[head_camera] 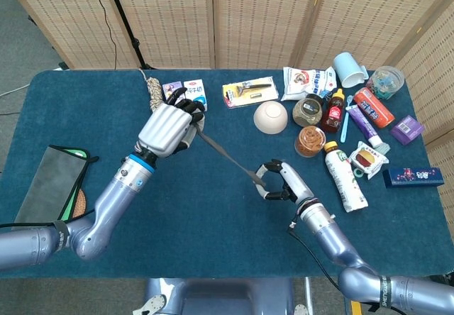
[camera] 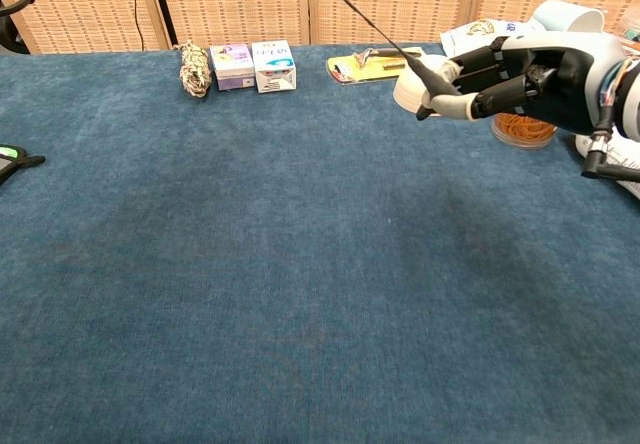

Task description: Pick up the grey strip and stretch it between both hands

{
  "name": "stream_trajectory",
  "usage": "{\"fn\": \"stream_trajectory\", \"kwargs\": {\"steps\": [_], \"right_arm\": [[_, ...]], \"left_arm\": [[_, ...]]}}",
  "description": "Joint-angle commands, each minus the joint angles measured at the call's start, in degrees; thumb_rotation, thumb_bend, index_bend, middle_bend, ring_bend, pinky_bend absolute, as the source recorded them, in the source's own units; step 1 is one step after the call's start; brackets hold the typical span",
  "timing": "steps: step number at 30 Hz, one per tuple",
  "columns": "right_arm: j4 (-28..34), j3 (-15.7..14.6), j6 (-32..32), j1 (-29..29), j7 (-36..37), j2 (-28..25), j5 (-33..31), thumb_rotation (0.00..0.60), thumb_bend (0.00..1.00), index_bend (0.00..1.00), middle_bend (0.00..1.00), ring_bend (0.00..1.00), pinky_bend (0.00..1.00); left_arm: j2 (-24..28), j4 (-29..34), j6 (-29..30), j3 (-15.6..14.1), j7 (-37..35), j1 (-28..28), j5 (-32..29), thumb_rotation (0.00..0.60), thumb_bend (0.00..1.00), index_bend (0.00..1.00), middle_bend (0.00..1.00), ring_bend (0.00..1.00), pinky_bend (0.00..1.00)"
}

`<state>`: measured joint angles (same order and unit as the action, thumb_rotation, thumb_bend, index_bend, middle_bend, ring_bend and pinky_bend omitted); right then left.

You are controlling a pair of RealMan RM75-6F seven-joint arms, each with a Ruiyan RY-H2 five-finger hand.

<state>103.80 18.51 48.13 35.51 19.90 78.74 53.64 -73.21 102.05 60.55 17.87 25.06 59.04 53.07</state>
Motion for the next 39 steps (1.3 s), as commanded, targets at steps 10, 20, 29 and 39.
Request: {"fn": "stream_trajectory", "kwargs": {"steps": [10,20,29,39], "right_arm": [[-0.4,-0.4,0.2,-0.9,0.9,-0.6,0.8,0.600,0.76,0.71,0.42,0.22,0.00],[-0.9,-0.6,0.3,-1.5,1.5,-1.0,1.2,0.600,0.76,0.71,0.42,0.22,0.00],[-1.7,-0.8,0.2,-1.9,2.0,-1.0,1.5,0.600,0.77,0.71,0.42,0.22,0.00],[-2.4,-0.9,-0.1,-2.4,2.8,-1.3,1.4,0.600,0.77,0.70,0.42,0.22,0.00]], "left_arm": [[2.5,-0.8,-0.6,-0.3,-2.0,-1.7,0.9,0.600,0.61,0.77,0.32,0.28,0.09],[4.2,-2.0,-0.5,-0.5,-4.3,-3.4,1.8,0.600,0.61,0.77,0.32,0.28,0.09],[5.1,-3.6,-1.1,-1.4,-5.7,-5.0,2.4,0.600,0.61,0.77,0.32,0.28,0.09],[5.5,-5.2,-1.4,-2.0,-6.9,-6.2,3.5,0.600,0.61,0.77,0.32,0.28,0.09]]}}
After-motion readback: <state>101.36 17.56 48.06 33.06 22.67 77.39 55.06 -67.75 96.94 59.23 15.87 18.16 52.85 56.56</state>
